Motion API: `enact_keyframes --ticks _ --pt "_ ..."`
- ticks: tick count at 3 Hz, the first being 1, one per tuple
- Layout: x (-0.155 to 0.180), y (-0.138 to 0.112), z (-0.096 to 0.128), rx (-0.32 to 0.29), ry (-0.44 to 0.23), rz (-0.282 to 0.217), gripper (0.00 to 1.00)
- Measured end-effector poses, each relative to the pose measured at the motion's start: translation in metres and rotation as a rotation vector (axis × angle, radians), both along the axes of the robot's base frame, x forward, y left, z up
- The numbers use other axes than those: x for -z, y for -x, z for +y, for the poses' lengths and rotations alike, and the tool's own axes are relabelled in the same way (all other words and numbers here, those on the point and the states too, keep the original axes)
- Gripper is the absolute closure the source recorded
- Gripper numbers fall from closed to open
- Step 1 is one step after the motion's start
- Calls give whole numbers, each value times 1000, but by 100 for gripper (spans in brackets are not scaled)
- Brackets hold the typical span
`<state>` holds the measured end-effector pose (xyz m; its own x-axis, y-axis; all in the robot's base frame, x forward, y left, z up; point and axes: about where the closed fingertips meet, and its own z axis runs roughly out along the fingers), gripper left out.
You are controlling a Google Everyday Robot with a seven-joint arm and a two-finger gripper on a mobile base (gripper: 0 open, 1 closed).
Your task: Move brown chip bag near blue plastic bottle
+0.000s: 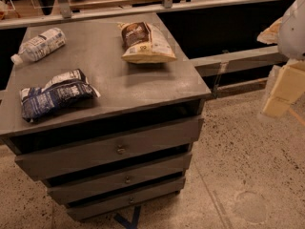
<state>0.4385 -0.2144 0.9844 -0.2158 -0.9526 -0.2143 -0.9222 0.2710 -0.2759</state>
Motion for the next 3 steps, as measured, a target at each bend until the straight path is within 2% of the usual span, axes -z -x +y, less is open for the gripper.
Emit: enact_keyframes --ticks 1,2,3 --pt "0 0 0 0 0 0 0" --pt "-3 -8 7 16 -62 -24 0" --pt "-6 -28 14 94 -232 -76 0"
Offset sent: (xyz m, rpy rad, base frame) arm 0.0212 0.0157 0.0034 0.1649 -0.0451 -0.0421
